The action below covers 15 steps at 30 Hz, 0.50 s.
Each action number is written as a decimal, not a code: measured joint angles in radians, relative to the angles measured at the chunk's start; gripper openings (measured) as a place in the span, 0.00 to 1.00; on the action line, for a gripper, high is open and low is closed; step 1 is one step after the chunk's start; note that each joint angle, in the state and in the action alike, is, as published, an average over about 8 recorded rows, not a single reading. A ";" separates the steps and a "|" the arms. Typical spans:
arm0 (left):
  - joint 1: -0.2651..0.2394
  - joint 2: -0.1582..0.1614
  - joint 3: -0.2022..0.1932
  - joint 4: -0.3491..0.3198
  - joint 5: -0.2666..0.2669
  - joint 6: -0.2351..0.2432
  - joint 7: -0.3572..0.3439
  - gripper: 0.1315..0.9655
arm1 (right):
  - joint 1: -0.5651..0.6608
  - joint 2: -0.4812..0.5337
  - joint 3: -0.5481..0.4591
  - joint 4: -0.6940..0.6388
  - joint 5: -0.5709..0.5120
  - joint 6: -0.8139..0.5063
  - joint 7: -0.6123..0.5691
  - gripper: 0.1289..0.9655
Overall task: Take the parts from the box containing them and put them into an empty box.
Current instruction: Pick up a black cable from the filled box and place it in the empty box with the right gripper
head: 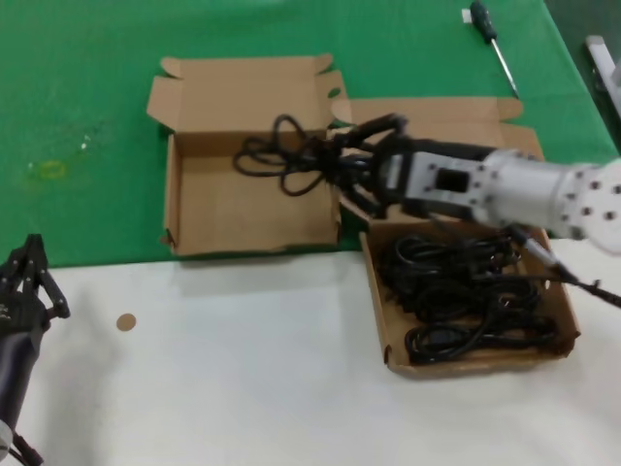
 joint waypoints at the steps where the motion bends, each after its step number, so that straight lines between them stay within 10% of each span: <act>1: 0.000 0.000 0.000 0.000 0.000 0.000 0.000 0.02 | 0.009 -0.018 -0.008 -0.011 -0.009 0.003 0.002 0.14; 15: 0.000 0.000 0.000 0.000 0.000 0.000 0.000 0.02 | 0.101 -0.231 -0.086 -0.251 -0.060 0.078 -0.093 0.14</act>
